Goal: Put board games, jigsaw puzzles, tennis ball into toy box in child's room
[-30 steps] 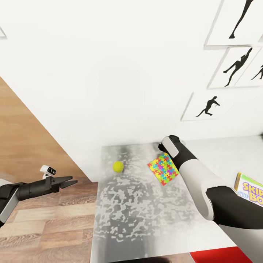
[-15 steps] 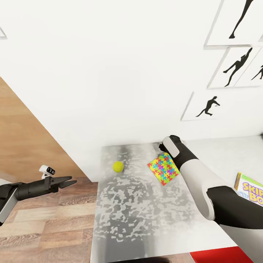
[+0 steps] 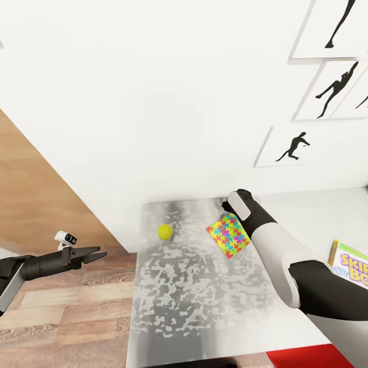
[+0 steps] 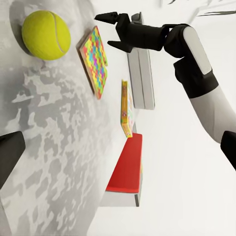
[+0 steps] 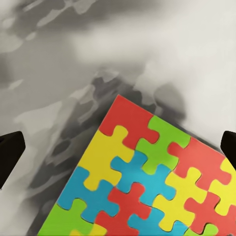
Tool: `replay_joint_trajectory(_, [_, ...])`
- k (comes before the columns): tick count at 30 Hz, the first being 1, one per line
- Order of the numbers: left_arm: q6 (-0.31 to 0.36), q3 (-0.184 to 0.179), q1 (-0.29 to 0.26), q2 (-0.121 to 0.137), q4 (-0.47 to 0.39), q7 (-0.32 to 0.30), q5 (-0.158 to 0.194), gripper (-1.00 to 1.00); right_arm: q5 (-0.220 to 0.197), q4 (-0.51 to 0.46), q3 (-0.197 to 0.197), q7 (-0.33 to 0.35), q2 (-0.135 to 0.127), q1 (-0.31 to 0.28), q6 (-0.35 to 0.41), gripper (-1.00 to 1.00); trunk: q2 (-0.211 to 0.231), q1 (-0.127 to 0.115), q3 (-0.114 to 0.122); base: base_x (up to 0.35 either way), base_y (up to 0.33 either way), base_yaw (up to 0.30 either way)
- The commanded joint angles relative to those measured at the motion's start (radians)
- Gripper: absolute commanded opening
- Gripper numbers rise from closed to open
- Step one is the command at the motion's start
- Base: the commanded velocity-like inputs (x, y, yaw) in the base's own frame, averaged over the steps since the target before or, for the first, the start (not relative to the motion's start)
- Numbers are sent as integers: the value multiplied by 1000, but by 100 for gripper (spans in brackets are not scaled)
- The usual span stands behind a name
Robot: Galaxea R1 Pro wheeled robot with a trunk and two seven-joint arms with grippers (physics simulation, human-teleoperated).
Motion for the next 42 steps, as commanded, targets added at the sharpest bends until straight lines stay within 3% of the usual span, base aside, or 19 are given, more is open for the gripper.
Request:
replay_joint_trajectory(1, [11, -1, 0, 0, 0, -3, 1, 100, -8, -1, 6, -8, -1, -1, 4, 100, -2, 0, -3, 0, 0, 0])
replay_joint_trajectory(21, [11, -1, 0, 0, 0, -3, 1, 100, -7, 0, 7, -8, -5, 1, 3, 100, -2, 0, -35, 0, 0, 0])
replay_joint_trajectory(42, [11, -1, 0, 0, 0, -3, 1, 100, -7, 0, 8, -8, -2, 1, 3, 100, -2, 0, -37, -40, 0, 0])
